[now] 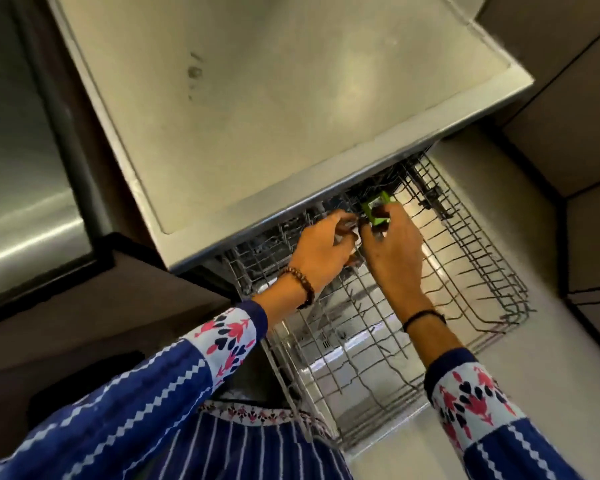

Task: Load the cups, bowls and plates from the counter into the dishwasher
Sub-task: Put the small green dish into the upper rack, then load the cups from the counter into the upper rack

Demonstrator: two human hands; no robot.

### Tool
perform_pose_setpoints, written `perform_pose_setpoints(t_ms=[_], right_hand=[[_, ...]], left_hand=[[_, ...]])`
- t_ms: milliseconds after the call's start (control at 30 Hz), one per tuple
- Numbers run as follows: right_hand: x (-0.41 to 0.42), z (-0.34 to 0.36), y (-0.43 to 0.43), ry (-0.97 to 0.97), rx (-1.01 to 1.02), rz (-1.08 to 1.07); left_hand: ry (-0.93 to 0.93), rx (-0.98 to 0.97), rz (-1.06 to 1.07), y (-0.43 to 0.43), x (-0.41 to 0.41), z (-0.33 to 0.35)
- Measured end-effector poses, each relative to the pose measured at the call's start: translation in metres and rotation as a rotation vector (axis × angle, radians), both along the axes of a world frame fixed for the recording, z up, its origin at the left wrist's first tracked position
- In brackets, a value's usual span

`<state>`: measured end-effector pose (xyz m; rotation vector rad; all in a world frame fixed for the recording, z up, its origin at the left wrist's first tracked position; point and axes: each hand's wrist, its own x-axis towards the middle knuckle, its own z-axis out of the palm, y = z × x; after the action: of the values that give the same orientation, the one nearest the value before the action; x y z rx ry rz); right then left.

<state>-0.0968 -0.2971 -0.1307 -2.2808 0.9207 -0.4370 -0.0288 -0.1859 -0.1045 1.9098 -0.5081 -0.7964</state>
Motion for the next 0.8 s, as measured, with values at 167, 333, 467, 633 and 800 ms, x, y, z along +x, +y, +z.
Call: perform_pose_setpoints(t_ms=[167,333,467,633,800], right_hand=[[-0.014,0.076,0.038,-0.137,0.037,0.087],[-0.006,0.128,0.072,-0.193,0.108,0.242],[0.019,0.156,0.107,-0.207,0.135,0.357],[0.061,0.177,0.161,-0.228,0.153,0.487],[0.112,0.187,0.227,-0.223,0.164,0.604]], left_hand=[[-0.237,-0.106,0.048,0.04,-0.007,0.061],[-0.274,-0.146,0.165,0.085,0.006,0.11],[-0.267,-0.162,0.242,0.13,0.02,0.135],[-0.247,-0.196,0.367,0.189,0.041,0.152],[-0.247,-0.235,0.497,0.26,0.072,0.153]])
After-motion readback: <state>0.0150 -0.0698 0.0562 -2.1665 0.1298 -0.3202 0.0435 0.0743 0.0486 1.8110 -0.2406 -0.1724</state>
